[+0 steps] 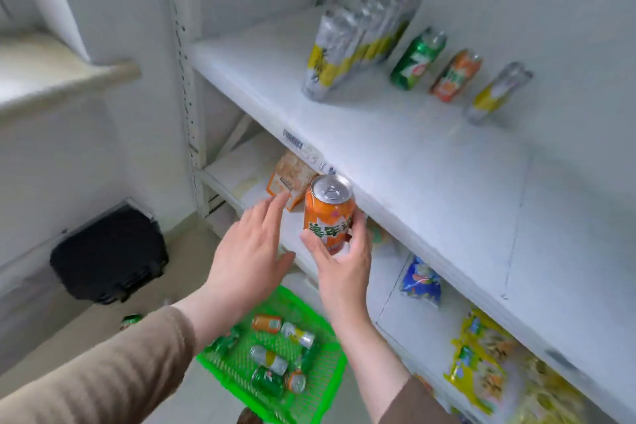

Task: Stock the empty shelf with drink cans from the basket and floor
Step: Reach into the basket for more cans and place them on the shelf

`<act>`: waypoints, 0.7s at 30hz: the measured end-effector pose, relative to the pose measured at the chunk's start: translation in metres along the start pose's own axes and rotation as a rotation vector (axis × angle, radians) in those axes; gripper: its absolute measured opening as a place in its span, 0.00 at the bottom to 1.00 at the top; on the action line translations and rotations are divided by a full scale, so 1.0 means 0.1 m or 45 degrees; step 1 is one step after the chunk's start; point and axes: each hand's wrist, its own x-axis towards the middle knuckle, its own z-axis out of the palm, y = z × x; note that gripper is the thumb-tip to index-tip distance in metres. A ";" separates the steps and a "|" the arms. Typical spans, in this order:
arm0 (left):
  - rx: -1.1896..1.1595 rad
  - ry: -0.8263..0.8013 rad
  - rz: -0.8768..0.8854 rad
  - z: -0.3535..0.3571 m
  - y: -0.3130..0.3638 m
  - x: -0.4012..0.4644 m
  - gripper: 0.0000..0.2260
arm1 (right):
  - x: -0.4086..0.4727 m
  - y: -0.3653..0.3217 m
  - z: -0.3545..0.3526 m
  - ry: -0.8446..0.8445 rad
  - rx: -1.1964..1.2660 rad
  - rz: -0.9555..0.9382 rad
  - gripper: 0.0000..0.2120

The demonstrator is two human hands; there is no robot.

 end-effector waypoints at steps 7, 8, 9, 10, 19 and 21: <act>0.019 0.080 0.254 -0.48 0.60 0.85 0.36 | 0.99 -0.57 -0.49 0.122 0.057 0.056 0.33; 0.040 0.053 0.266 -0.45 0.66 1.00 0.37 | 1.15 -0.56 -0.53 0.128 0.066 0.090 0.30; 0.065 0.022 0.277 -0.41 0.71 1.16 0.38 | 1.30 -0.53 -0.57 0.140 0.072 0.124 0.28; 0.090 -0.004 0.288 -0.37 0.77 1.32 0.39 | 1.45 -0.49 -0.60 0.154 0.062 0.160 0.27; 0.088 -0.153 0.229 0.17 1.25 2.48 0.37 | 2.69 0.10 -0.73 0.284 -0.053 0.305 0.28; 0.087 -0.158 0.237 0.27 1.34 2.69 0.36 | 2.96 0.18 -0.74 0.284 -0.052 0.298 0.29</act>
